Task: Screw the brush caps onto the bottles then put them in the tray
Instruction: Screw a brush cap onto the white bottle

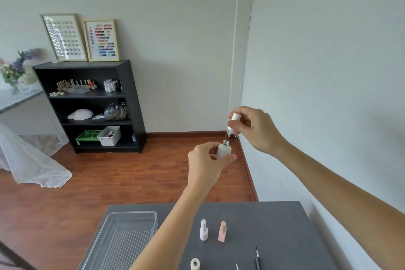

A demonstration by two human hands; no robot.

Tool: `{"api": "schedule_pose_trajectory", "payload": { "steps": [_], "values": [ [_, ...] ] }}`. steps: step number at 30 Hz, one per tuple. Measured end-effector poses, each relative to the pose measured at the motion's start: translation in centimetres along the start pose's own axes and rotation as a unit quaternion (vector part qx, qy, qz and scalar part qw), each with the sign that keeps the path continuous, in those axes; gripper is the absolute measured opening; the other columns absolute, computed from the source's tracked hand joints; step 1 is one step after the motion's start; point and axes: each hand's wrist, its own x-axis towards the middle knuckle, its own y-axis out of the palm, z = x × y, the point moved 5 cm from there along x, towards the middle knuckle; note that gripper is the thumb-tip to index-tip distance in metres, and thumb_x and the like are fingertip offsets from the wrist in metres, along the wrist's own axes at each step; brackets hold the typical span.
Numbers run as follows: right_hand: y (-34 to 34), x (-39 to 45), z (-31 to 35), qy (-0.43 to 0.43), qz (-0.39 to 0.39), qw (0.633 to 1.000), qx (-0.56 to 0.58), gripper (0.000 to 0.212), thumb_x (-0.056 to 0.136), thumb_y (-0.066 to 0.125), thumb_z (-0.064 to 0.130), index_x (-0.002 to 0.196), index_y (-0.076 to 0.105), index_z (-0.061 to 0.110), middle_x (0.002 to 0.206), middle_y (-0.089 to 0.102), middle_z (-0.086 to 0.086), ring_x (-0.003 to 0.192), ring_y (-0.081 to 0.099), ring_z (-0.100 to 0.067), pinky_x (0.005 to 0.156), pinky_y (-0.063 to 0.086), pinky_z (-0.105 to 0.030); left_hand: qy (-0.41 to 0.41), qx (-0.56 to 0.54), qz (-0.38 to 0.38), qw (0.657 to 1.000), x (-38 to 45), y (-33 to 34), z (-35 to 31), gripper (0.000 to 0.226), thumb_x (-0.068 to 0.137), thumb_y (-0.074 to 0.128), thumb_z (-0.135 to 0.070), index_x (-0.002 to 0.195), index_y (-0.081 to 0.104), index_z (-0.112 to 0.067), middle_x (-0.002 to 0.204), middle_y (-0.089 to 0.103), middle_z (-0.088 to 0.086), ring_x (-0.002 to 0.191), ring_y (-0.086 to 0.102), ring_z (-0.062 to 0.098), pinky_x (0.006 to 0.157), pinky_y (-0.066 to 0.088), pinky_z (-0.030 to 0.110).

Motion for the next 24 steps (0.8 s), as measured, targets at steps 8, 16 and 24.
{"api": "schedule_pose_trajectory", "payload": {
  "steps": [8, 16, 24],
  "values": [
    [0.5, 0.2, 0.1, -0.006, 0.041, 0.998, -0.039, 0.01, 0.089, 0.07, 0.023, 0.091, 0.066, 0.013, 0.075, 0.07, 0.01, 0.069, 0.068, -0.002, 0.068, 0.051, -0.014, 0.0, -0.001, -0.004, 1.0, -0.1, -0.3, -0.5, 0.035, 0.065, 0.089, -0.041, 0.095, 0.075, -0.029, 0.076, 0.07, -0.019, 0.063, 0.062, -0.003, 0.055, 0.044, 0.005],
    [1.3, 0.1, -0.2, 0.011, 0.055, 0.997, -0.056, 0.031, 0.074, 0.082, 0.04, 0.073, 0.064, 0.015, 0.063, 0.064, 0.007, 0.05, 0.053, 0.003, 0.053, 0.041, -0.009, 0.015, -0.014, -0.012, 1.0, 0.2, -0.4, -1.2, 0.029, 0.065, 0.088, -0.039, 0.088, 0.074, -0.028, 0.068, 0.068, -0.016, 0.062, 0.06, -0.011, 0.054, 0.044, 0.002],
    [1.1, 0.0, -1.3, 0.05, 0.113, 0.989, 0.083, 0.037, 0.093, 0.059, 0.04, 0.123, 0.065, 0.018, 0.118, 0.071, 0.008, 0.109, 0.066, 0.0, 0.097, 0.05, -0.02, 0.003, -0.028, -0.006, 1.0, 0.3, -0.1, -0.9, 0.033, 0.065, 0.09, -0.038, 0.092, 0.075, -0.026, 0.073, 0.072, -0.011, 0.055, 0.057, -0.009, 0.052, 0.043, 0.003]
  ]
}}
